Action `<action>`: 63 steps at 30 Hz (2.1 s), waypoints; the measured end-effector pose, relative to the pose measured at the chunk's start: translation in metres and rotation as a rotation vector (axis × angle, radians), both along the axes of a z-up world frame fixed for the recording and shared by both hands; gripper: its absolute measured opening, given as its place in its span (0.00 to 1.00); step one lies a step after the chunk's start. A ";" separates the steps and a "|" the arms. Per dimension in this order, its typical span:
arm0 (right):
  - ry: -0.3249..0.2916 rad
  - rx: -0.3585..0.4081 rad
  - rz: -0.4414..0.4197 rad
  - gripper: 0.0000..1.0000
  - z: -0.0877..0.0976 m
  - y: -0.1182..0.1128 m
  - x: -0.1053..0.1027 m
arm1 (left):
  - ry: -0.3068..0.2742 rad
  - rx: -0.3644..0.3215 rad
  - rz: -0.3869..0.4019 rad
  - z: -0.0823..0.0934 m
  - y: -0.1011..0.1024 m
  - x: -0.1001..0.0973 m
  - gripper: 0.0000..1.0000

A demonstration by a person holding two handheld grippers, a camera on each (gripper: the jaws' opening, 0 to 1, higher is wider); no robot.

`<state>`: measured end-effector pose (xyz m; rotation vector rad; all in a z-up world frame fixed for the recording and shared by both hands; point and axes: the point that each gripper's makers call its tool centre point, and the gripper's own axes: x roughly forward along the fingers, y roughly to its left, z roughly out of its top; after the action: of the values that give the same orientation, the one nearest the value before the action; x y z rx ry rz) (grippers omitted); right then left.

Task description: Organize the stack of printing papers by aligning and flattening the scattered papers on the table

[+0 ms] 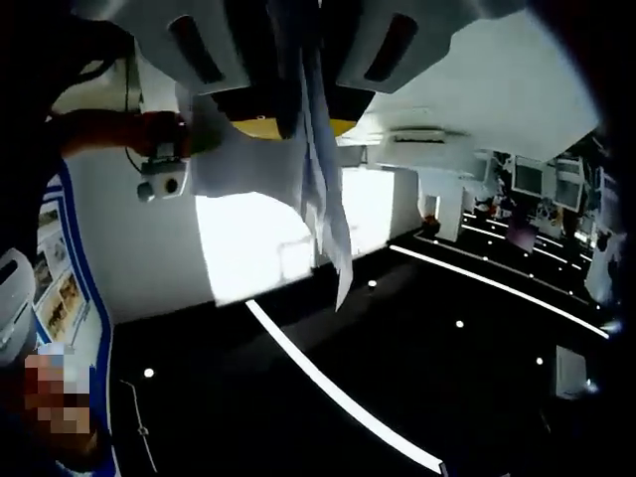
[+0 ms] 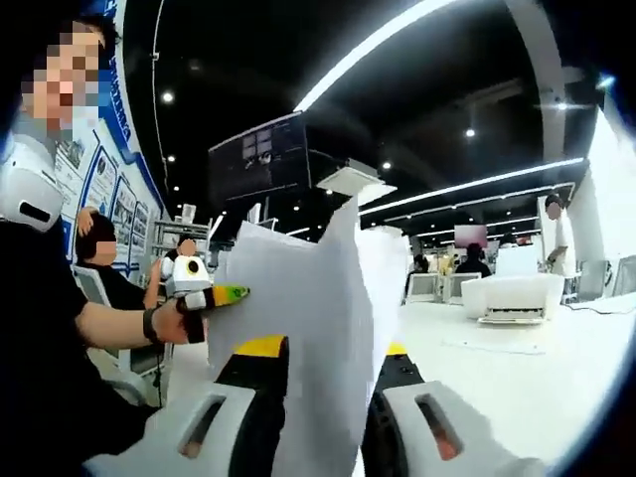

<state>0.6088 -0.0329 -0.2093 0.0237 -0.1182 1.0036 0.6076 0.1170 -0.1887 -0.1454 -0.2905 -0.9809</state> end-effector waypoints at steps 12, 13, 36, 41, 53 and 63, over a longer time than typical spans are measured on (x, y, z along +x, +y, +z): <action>0.114 0.038 0.016 0.54 -0.007 -0.003 0.003 | 0.040 -0.017 -0.082 0.000 -0.006 -0.005 0.28; 0.114 0.048 0.026 0.54 -0.005 0.001 0.003 | 0.041 -0.025 -0.095 0.001 -0.008 -0.006 0.28; 0.209 0.081 0.231 0.39 -0.003 -0.026 0.005 | 0.062 -0.132 -0.259 0.005 0.007 -0.021 0.18; 0.204 0.016 0.242 0.42 -0.006 -0.009 0.007 | 0.065 -0.123 -0.280 0.005 -0.001 -0.020 0.19; 0.190 -0.057 0.263 0.37 -0.011 -0.004 0.007 | 0.080 -0.097 -0.279 0.004 -0.009 -0.019 0.21; 0.092 -0.127 0.292 0.00 -0.008 -0.008 -0.008 | 0.073 -0.042 -0.228 -0.002 -0.007 -0.016 0.18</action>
<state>0.6007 -0.0407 -0.2171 -0.0293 0.0348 1.2981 0.5913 0.1104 -0.1907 -0.2562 -0.2309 -1.1925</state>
